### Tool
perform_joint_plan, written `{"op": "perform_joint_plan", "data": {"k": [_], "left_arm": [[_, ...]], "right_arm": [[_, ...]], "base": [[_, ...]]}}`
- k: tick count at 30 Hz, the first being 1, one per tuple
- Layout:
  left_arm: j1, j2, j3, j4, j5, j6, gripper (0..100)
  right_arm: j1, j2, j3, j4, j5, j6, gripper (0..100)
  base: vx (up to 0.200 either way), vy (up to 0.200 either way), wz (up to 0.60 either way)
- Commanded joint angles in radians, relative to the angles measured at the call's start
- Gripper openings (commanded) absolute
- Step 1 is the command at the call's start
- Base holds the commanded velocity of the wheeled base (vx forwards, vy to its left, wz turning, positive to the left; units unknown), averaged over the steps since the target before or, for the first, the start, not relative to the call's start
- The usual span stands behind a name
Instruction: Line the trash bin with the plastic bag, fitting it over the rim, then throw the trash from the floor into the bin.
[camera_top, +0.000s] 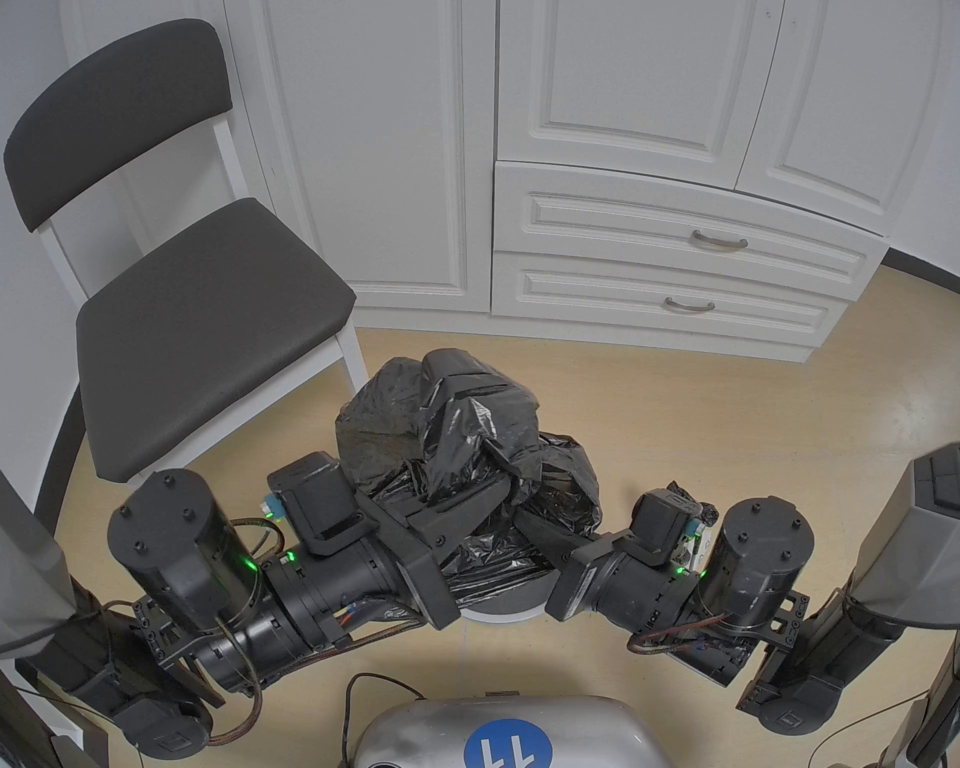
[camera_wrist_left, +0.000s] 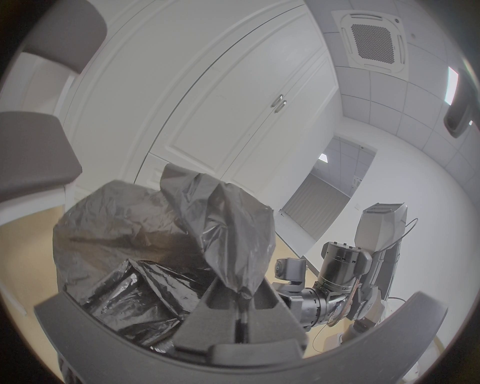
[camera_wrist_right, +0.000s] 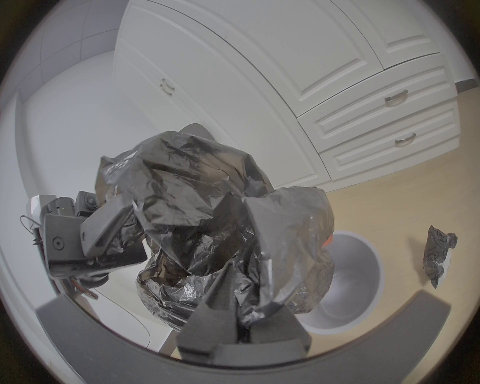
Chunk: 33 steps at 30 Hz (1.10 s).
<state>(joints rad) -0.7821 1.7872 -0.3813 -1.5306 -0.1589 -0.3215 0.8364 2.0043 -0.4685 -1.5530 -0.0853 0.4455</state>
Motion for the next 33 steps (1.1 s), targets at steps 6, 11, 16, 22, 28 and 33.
{"op": "perform_joint_plan", "data": {"k": [6, 11, 16, 22, 28, 33], "left_arm": [[-0.014, 0.093, -0.059, 0.000, 0.010, -0.114, 0], [-0.040, 0.112, -0.074, 0.000, 0.047, -0.131, 0], [-0.060, 0.155, -0.074, 0.000, 0.058, -0.140, 0], [-0.046, 0.297, -0.156, 0.000, 0.084, -0.252, 0], [-0.005, 0.459, -0.277, 0.000, 0.124, -0.317, 0], [0.000, 0.569, -0.360, 0.001, 0.128, -0.344, 0]], "right_arm": [[-0.112, 0.050, -0.028, -0.018, 0.009, 0.005, 0], [-0.151, 0.048, 0.001, -0.018, 0.064, -0.010, 0], [-0.168, 0.062, 0.036, -0.018, 0.130, -0.028, 0], [-0.203, 0.128, 0.027, -0.018, 0.136, -0.028, 0], [-0.286, 0.191, 0.001, -0.018, 0.165, -0.028, 0], [-0.347, 0.261, -0.009, -0.018, 0.228, -0.047, 0]], "base": [[0.000, 0.000, 0.00], [0.000, 0.000, 0.00], [0.000, 0.000, 0.00], [0.000, 0.000, 0.00], [0.000, 0.000, 0.00], [0.000, 0.000, 0.00]]}}
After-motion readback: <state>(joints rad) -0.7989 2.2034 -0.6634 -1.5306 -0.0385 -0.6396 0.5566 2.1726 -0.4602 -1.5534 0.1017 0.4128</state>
